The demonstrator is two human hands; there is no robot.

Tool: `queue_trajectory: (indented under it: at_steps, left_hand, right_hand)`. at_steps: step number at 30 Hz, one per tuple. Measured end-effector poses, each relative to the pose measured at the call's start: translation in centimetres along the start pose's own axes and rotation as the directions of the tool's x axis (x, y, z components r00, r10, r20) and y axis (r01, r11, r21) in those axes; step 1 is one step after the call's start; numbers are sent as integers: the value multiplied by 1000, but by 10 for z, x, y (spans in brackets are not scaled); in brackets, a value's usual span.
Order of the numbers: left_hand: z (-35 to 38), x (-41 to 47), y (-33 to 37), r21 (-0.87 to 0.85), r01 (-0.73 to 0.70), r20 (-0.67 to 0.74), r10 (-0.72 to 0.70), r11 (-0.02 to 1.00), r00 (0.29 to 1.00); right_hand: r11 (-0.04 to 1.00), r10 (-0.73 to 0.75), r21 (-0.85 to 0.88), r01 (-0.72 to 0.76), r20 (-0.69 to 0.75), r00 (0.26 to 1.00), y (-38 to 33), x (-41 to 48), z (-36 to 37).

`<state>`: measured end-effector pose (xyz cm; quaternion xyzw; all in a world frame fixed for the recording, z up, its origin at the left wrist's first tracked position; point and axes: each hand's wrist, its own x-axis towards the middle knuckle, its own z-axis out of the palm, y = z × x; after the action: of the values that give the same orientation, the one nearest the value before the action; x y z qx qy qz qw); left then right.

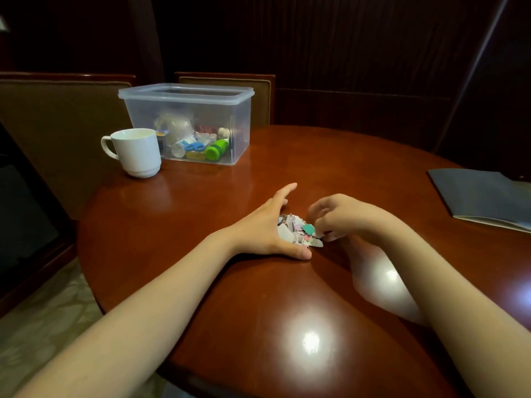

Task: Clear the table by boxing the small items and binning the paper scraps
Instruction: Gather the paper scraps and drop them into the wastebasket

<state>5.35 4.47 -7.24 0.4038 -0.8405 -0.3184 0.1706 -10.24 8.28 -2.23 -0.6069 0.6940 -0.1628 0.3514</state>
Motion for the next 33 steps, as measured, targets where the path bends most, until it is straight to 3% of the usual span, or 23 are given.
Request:
queue_trajectory:
  at_steps: [5,10,12,16,22,26,30,33]
  left_hand:
    - [3,4,-2,-12,-38,-48,37,999,998]
    - [5,6,1,132,-109,-147,129,985,981]
    - [7,7,4,182,-130,-201,166,975,965]
    - [10,8,10,216,-102,-268,159,971,950]
    - [10,5,13,287,-50,-332,148,957,932]
    - [8,5,14,309,1,-368,118,951,922]
    - [3,7,8,155,51,-453,25,987,891]
    - [-4,8,7,4,59,-564,-46,998,825]
  right_hand:
    - [972,-76,226,58,70,995,-10,5,16]
    - [907,-99,415,70,49,994,-3,4,12]
    - [904,-108,419,87,26,994,-1,3,9]
    - [942,-135,287,173,-149,980,3,7,12]
    - [867,-104,467,174,-170,980,3,3,7]
    - [955,-110,245,166,-227,968,9,8,2]
    - [996,-87,-10,87,-124,988,11,10,2]
    - [987,-118,-120,108,-75,990,7,9,7]
